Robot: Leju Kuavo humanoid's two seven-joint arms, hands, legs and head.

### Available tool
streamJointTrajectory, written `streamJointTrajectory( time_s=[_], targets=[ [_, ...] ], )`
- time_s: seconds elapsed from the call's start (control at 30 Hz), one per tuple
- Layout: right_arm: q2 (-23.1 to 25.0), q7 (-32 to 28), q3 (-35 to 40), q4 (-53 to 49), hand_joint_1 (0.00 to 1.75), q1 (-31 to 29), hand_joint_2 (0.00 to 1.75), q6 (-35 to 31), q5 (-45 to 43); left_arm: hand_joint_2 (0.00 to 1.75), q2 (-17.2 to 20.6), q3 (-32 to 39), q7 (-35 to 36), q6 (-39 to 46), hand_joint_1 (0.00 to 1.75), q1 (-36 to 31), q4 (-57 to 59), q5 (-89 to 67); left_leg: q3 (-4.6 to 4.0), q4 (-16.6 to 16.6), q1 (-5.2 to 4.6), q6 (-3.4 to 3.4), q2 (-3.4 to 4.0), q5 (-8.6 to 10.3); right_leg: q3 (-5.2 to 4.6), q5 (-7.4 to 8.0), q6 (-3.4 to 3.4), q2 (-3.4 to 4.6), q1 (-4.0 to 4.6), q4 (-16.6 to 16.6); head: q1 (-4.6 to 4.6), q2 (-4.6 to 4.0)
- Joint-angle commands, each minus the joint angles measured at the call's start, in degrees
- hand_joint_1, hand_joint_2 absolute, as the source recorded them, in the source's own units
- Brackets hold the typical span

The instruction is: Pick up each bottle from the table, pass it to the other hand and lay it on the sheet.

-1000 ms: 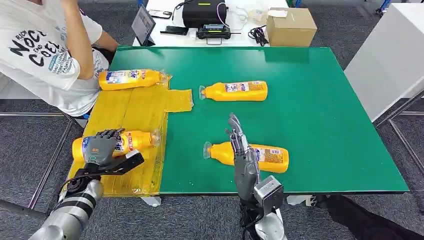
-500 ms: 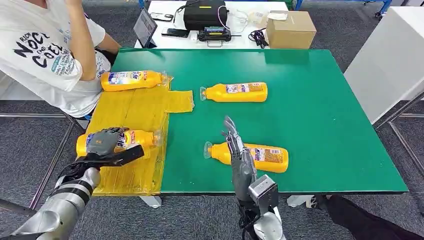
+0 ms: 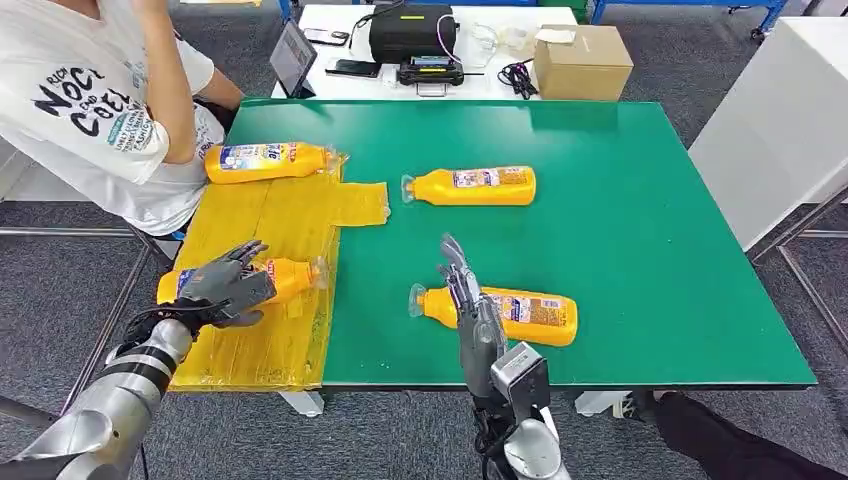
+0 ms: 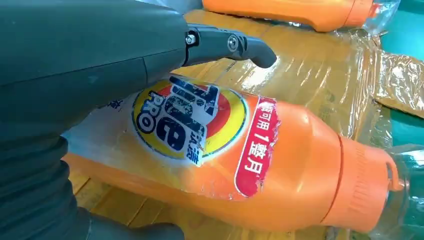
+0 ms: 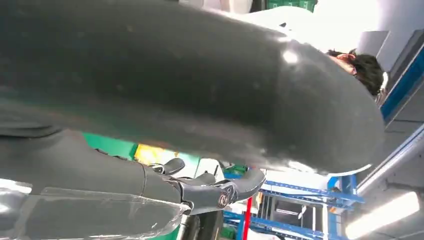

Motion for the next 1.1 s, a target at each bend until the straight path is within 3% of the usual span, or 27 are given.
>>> streamJointTrajectory(
  time_s=[0.03, 0.1, 0.13, 0.27, 0.4, 0.63, 0.77, 0.87, 0.97, 1.07, 1.1],
  targets=[
    [-0.43, 0.08, -0.64, 4.08, 0.0, -2.24, 0.0, 0.03, -0.03, 1.75, -0.24, 0.75, 0.2, -1.48, 0.0, 3.27, 5.38, 0.0, 0.2, -0.14, 0.03, -0.09, 0.3, -0.02, 0.12, 0.07, -0.11, 0.26, 0.04, -0.14, 0.0, 0.0],
    [-0.46, 0.09, -0.6, 4.35, 0.0, -2.38, 0.0, 0.08, -0.07, 1.75, -0.23, 1.55, -0.35, -3.65, 0.0, 3.2, 5.59, 1.94, 0.21, -0.13, 0.03, -0.09, 0.31, -0.03, 0.12, 0.06, -0.12, 0.26, 0.04, -0.13, 0.0, 0.0],
    [-0.45, 0.09, -0.58, 4.72, 0.0, -2.57, 0.0, 0.11, -0.07, 0.0, -0.11, 1.53, -0.66, -4.89, 0.0, 3.36, 5.44, 2.85, 0.21, -0.13, 0.01, -0.08, 0.29, -0.02, 0.12, 0.05, -0.1, 0.25, 0.03, -0.12, 0.0, 0.0],
    [-0.33, -0.02, -0.45, 7.62, 0.0, -4.26, 0.0, 0.48, -0.74, 0.0, 1.6, 2.21, -4.29, -16.95, 0.0, 3.92, 5.69, 10.11, 0.26, -0.14, -0.01, -0.06, 0.28, -0.02, 0.17, 0.05, -0.08, 0.25, 0.0, -0.11, 0.0, 0.0],
    [-0.09, -0.31, -0.22, 9.41, 0.0, -5.21, 0.0, 0.56, -1.31, 0.0, 3.04, 3.64, -7.12, -22.73, 0.0, 4.99, 4.39, 16.93, 0.4, -0.21, 0.02, -0.09, 0.41, -0.02, 0.3, 0.08, -0.18, 0.32, 0.03, -0.19, 0.02, 0.0],
    [0.38, -0.31, -0.56, 9.93, 0.0, -4.4, 0.0, -0.65, -1.6, 0.0, -3.21, 15.02, -6.65, -34.06, 0.0, 5.61, -1.66, 45.88, 0.35, -0.14, 0.02, -0.08, 0.11, 0.01, 0.3, 0.02, -0.17, 0.02, 0.04, -0.15, 0.02, 0.0],
    [0.58, 0.12, -0.88, 9.66, 0.0, -3.71, 0.0, -1.67, -0.96, 0.0, -7.27, 13.99, -0.16, -32.74, 0.0, 6.48, -9.36, 65.83, 0.18, -0.04, 0.01, -0.05, -0.11, 0.01, 0.16, -0.04, -0.12, -0.21, 0.03, -0.07, 0.02, 0.0],
    [0.64, 0.31, -0.91, 9.72, 0.0, -3.58, 0.0, -1.88, -0.62, 0.0, -7.34, 10.96, -0.99, -27.92, 0.0, 6.92, -12.22, 69.82, -0.08, 0.01, 0.05, -0.05, -0.07, 0.01, -0.12, -0.02, -0.12, -0.17, 0.06, -0.04, 0.02, 0.0],
    [0.11, 1.59, 0.23, 10.18, 0.0, -3.46, 0.0, -0.94, 0.09, 0.0, -9.02, 13.3, -1.62, -22.32, 0.0, 6.66, -13.92, 77.48, -0.25, 0.03, 0.06, -0.05, 0.03, -0.02, -0.28, 0.0, -0.11, -0.13, 0.08, -0.03, 0.04, 0.0],
    [-0.48, 1.4, 2.21, 11.19, 0.0, -3.7, 0.0, -2.31, 3.53, 0.0, -9.59, 11.58, -11.43, -5.02, 0.0, 7.05, -19.14, 74.76, -0.43, 0.03, 0.07, -0.05, 0.18, -0.02, -0.5, 0.01, -0.09, -0.08, 0.09, -0.04, 0.02, 0.0],
    [-0.61, 0.96, 2.34, 11.09, 0.0, -3.66, 0.0, -2.94, 4.15, 0.0, -9.58, 11.45, -11.44, -4.18, 0.0, 7.39, -20.34, 74.62, -0.43, 0.07, 0.14, -0.1, 0.19, -0.08, -0.47, -0.03, -0.15, -0.07, 0.16, -0.05, 0.02, 0.0]
  ],
)
